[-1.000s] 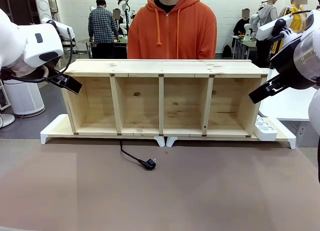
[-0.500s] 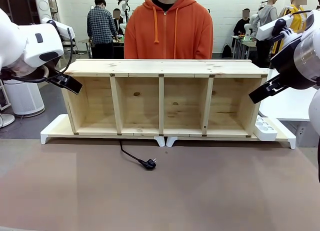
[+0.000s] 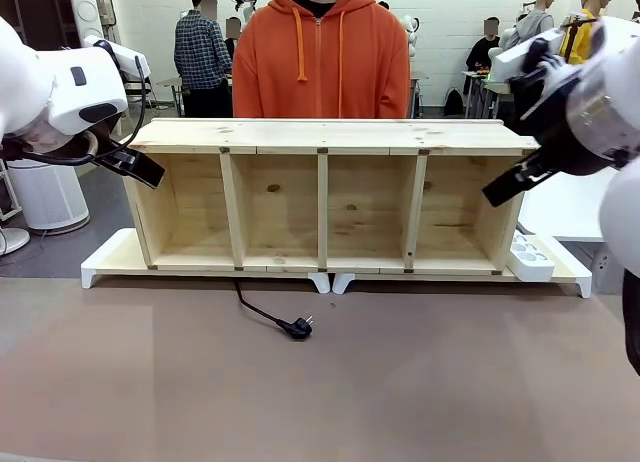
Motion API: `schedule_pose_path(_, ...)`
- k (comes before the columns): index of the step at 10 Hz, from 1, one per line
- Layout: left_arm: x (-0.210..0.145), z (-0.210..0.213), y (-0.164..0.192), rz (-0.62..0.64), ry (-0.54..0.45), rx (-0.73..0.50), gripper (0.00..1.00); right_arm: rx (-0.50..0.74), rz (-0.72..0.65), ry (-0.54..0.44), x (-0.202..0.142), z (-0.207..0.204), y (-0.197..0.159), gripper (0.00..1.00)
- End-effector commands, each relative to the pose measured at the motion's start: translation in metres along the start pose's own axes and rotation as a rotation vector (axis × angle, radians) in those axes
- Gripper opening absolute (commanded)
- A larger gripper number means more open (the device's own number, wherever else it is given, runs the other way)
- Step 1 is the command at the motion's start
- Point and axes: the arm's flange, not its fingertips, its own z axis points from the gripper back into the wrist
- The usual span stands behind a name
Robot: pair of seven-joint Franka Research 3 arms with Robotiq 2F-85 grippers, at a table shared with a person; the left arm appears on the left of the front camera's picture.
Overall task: Perform cable management.
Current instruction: When the cord part of the Power Cable appears at the lower middle area of the table and stops, grasp the cord part of the Power Cable.
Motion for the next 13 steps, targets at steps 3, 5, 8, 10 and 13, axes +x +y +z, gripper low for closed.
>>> schedule_pose_path(3, 0.002, -0.002, -0.001, -0.004, -0.011, 0.0, 1.0, 0.108, 0.179, 0.025, 0.053, -0.02, 0.029, 1.0)
schedule_pose_path(5, 0.002, -0.002, -0.001, -0.004, -0.011, 0.0, 1.0, 0.194, 0.248, 0.031, 0.07, -0.04, 0.053, 1.0)
schedule_pose_path(8, 0.002, -0.002, -0.001, -0.004, -0.011, 0.0, 1.0, 0.31, 0.353, 0.056, 0.097, -0.077, 0.1, 1.0)
schedule_pose_path(10, 0.002, -0.002, -0.001, -0.004, -0.011, 0.0, 1.0, 0.351, 0.383, 0.064, 0.107, -0.097, 0.124, 1.0)
schedule_pose_path(13, 0.002, -0.002, -0.001, -0.004, -0.011, 0.0, 1.0, 0.436, 0.396, 0.079, 0.118, -0.142, 0.143, 1.0)
